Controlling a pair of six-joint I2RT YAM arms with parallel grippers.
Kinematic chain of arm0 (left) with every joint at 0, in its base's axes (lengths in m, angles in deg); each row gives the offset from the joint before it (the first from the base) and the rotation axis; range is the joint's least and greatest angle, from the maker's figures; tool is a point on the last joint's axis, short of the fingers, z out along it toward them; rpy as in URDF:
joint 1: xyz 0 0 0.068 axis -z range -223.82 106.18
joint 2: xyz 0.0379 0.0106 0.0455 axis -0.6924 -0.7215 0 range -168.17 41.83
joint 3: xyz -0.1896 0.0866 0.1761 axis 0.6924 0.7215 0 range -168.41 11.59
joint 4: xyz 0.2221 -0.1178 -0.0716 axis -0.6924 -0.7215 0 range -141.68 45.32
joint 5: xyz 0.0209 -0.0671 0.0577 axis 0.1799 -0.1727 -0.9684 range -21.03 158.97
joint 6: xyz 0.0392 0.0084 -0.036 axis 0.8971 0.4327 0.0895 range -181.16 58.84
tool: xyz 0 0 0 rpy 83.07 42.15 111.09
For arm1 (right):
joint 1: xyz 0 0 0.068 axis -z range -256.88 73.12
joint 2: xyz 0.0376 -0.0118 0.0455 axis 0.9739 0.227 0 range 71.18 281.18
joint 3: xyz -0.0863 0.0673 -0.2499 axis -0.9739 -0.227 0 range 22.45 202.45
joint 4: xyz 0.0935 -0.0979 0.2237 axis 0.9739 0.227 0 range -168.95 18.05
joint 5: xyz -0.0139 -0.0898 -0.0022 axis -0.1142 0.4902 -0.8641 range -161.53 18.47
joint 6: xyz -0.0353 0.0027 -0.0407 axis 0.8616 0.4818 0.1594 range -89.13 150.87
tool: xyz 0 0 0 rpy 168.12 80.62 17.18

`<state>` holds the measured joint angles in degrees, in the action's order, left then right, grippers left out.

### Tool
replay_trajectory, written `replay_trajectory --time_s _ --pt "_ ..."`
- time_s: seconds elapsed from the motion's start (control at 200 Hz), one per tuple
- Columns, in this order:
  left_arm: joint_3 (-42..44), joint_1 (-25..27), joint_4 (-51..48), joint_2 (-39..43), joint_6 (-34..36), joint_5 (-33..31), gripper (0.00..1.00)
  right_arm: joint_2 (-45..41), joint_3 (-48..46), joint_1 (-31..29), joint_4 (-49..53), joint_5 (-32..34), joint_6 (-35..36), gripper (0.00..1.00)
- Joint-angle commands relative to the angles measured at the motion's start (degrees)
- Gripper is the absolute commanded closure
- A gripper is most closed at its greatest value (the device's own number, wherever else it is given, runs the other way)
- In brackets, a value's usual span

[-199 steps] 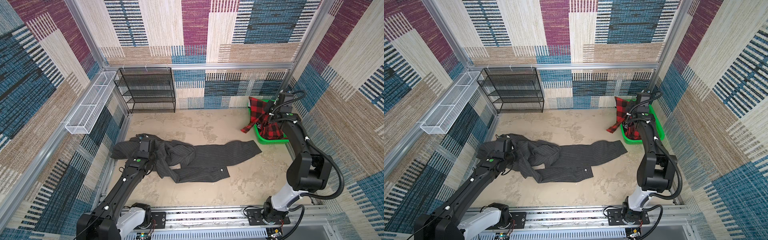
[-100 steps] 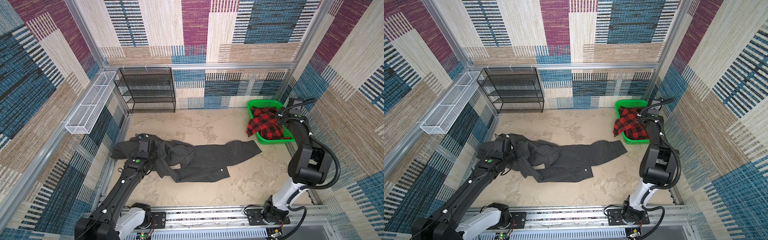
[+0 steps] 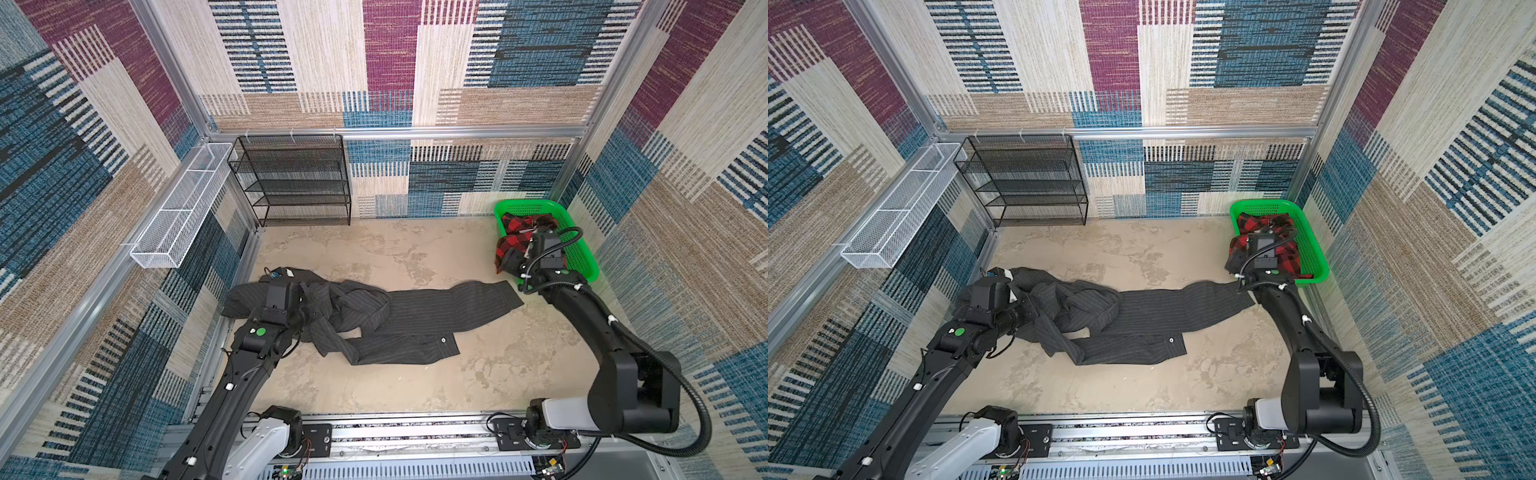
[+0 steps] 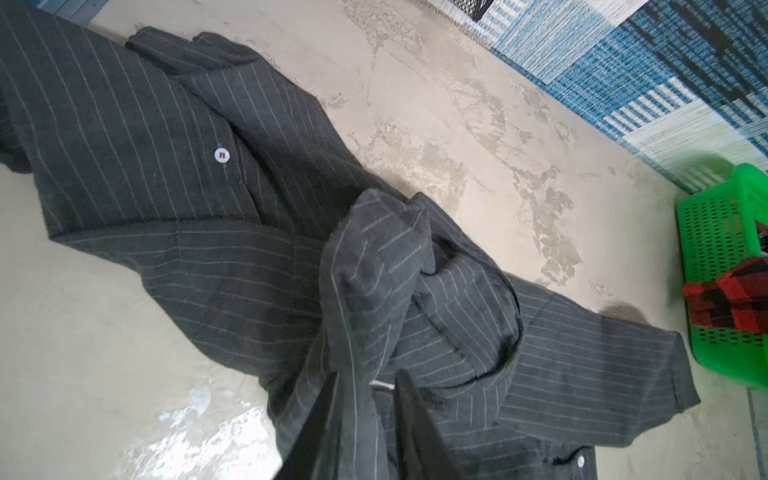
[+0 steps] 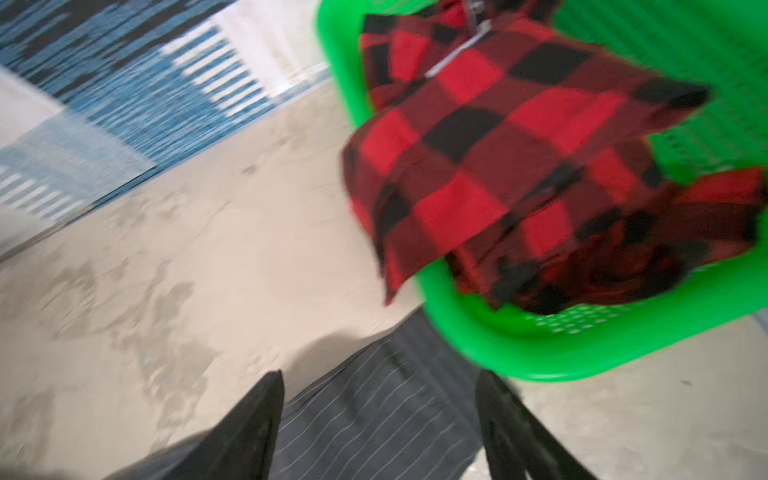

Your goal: Fold and stack the long sleeve shirts

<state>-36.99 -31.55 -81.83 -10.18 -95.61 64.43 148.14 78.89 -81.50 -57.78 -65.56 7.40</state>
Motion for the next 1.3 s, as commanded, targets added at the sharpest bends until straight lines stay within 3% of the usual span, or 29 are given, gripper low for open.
replay_trajectory --time_s 0.0,0.15,0.341,0.446,0.661,1.067,1.242,1.292 --pt "-1.5 -0.1 -6.7 -1.0 2.3 -0.2 0.60 -2.5 -4.0 -8.4 -0.2 2.6 -6.6 0.25" --pt "-7.2 -0.3 -6.8 -10.5 6.4 1.9 0.41 1.2 -4.5 -22.6 -3.6 -0.4 -10.7 0.27" --pt "-15.0 -1.3 -6.4 -23.1 10.7 2.4 0.39 17.5 6.4 -34.4 -8.0 -5.3 -8.4 0.26" --pt "-16.6 -1.6 -5.7 -27.5 11.9 4.2 0.47 26.8 13.8 -36.4 -8.2 -6.0 -6.8 0.27" --pt "-13.4 -1.6 -5.4 -29.3 11.4 5.1 1.00 40.1 26.1 -37.1 -6.5 -10.9 -3.7 0.30" --pt "0.8 -1.6 -5.1 -5.2 7.2 6.0 1.00 42.9 28.2 -38.9 -7.0 -16.2 -1.0 0.31" --pt "2.6 -1.6 -3.2 -4.3 5.7 6.3 1.00 43.4 30.2 -38.9 -7.3 -14.7 0.2 0.72" --pt "2.9 -1.6 -2.6 -3.9 5.6 6.2 1.00 42.2 30.5 -38.8 -7.6 -13.5 0.9 0.79"
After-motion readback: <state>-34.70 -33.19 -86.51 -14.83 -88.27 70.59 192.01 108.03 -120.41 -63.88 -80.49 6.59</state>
